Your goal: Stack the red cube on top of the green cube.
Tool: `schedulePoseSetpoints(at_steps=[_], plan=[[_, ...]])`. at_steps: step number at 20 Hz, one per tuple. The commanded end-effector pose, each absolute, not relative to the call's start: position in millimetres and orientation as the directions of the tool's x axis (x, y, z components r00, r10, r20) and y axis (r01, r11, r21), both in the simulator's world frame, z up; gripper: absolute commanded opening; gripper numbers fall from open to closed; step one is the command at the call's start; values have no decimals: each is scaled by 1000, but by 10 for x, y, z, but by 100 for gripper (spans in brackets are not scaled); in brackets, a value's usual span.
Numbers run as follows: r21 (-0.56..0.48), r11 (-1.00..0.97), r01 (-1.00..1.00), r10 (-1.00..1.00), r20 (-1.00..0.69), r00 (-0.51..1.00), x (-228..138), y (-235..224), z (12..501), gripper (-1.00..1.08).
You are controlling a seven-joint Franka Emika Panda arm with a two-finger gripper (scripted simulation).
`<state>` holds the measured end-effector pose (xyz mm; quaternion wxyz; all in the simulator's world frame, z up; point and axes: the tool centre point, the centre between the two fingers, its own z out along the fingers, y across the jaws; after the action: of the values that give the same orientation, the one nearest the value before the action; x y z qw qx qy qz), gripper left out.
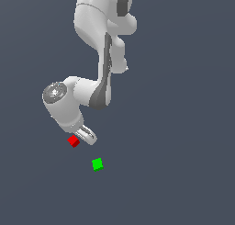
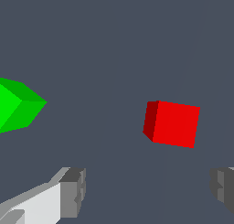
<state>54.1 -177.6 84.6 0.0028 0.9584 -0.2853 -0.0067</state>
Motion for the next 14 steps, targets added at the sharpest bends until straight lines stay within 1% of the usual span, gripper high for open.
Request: schedulePoseSetpoints(at_steps=[1, 7, 14], plan=[[6, -804, -595, -595, -6, 804, 572, -1951, 791, 100], [1, -751, -661, -661, -1, 751, 586, -2209, 711, 100], [1, -746, -666, -666, -1, 746, 578, -2235, 668, 100]])
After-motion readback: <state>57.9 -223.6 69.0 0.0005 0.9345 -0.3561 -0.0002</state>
